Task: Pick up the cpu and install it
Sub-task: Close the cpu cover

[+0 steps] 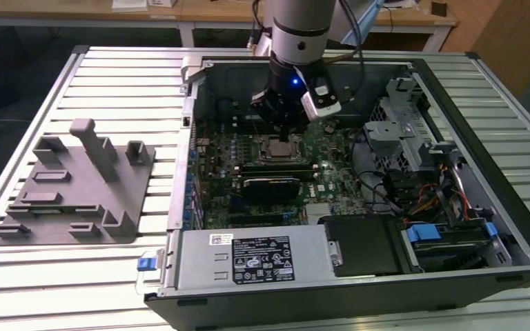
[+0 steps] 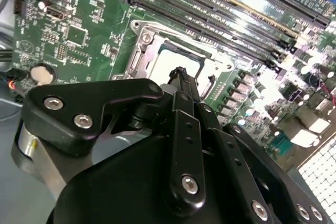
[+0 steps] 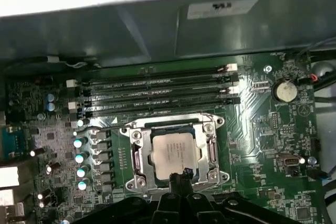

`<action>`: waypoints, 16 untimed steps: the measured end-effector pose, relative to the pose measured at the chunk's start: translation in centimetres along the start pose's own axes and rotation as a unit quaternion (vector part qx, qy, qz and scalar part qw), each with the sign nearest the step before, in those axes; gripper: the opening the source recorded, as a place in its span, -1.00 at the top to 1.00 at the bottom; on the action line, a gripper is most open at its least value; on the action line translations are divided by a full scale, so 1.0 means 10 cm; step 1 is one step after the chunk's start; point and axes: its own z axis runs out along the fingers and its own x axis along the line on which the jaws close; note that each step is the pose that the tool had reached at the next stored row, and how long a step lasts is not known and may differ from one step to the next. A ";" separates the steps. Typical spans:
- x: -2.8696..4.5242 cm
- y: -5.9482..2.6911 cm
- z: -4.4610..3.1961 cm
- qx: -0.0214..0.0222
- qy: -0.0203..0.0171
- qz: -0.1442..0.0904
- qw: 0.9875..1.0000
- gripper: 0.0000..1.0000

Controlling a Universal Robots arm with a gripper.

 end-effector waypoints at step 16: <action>-0.001 -0.025 -0.056 0.000 0.010 -0.034 0.999 0.79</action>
